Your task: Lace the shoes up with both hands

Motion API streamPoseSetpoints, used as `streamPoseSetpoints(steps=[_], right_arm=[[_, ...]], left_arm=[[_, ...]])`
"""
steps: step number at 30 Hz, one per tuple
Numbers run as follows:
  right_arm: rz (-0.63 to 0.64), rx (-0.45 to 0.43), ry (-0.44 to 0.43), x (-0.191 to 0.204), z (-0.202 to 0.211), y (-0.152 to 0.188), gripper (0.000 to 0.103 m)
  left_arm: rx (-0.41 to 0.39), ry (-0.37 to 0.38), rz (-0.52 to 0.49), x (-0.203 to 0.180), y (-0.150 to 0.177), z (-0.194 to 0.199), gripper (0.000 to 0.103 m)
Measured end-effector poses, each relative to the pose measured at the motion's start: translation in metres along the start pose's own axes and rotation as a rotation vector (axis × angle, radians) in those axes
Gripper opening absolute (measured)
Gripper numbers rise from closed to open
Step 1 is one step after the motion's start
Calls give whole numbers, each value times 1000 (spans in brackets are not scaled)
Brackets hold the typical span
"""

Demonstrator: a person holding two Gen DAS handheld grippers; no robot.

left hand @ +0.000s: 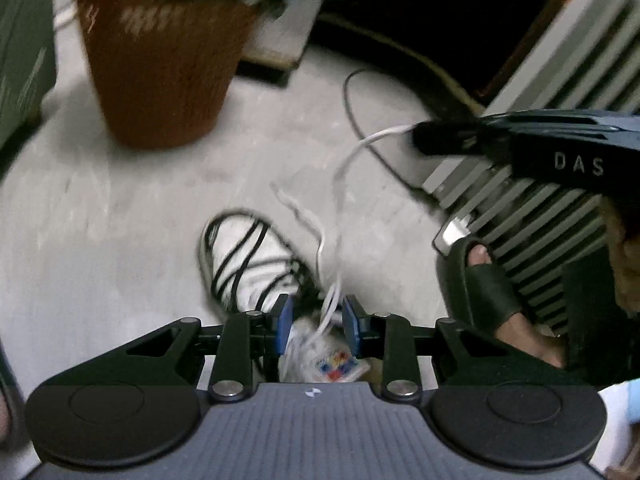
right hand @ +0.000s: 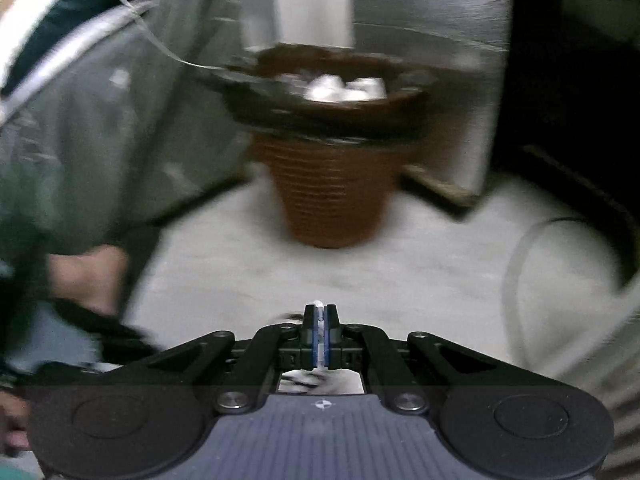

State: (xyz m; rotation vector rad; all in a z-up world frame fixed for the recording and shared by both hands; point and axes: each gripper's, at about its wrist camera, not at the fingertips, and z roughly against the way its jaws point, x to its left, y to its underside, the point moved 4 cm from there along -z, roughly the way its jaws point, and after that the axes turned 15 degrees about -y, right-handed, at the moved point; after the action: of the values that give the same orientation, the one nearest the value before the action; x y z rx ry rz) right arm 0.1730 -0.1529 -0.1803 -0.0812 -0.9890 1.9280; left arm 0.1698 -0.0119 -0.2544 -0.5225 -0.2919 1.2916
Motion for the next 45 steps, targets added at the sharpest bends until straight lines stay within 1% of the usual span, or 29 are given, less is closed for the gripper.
streamPoseSetpoints(steps=[2,4,6,8,11,14,16,19,22,23,25,27,29,31,33,35,36,39,41,42,44,45], right_arm=[[-24,0,-95,5,-4,-4,3],[-46,-8,-144,6,-4,-8,3],[-78,-15,-187,4,-4,-12,3],[-91,-14,-210,3,-4,-17,3],[-106,-8,-248,2,-5,-22,3],[-113,-12,-248,0,-1,-20,3],[-150,-21,-257,-6,0,-18,3],[-179,-15,-288,-8,0,-15,3],[-168,-9,-306,-5,0,-16,3],[-172,-9,-312,-6,1,-17,3],[-170,-5,-313,-8,3,-18,3],[-157,16,-287,-10,4,-17,3],[-132,84,-192,-17,0,-10,3],[-140,144,-128,-26,-6,3,3],[-284,125,-145,-40,-8,21,3],[-464,84,-183,-53,-11,42,3],[-516,72,-196,-56,-12,51,3],[-579,62,-212,-56,-17,67,3],[-540,89,-196,-50,-22,68,3],[-535,79,-206,-47,-22,67,3],[-527,53,-230,-41,-24,65,4],[-534,10,-264,-38,-22,63,4]], left_arm=[[-44,-38,-73,-9,-5,5,31],[-88,-78,-144,-17,-11,9,31],[-116,-96,-178,-22,-15,12,32],[-134,-109,-186,-24,-18,13,32],[-153,-115,-163,-21,-21,16,32],[-167,-148,-164,-17,-23,17,32],[-176,-166,-166,-11,-23,18,32],[-198,-193,-181,-4,-24,22,31],[-234,-164,-266,-10,-30,28,32],[-245,-157,-301,-14,-32,30,34],[-269,-167,-331,-21,-36,33,34],[-264,-158,-295,-19,-38,32,34],[-246,-148,-249,-15,-39,29,35],[-208,-149,-200,-7,-32,24,35],[-156,-144,-137,2,-21,16,35],[-113,-140,-92,10,-9,10,35],[-91,-138,-71,13,-3,7,35],[-44,-141,-41,20,11,-1,35],[-21,-121,8,24,15,-4,35],[-7,-91,68,28,17,-5,35],[35,3,234,37,22,-8,35],[46,46,304,41,23,-10,34]])
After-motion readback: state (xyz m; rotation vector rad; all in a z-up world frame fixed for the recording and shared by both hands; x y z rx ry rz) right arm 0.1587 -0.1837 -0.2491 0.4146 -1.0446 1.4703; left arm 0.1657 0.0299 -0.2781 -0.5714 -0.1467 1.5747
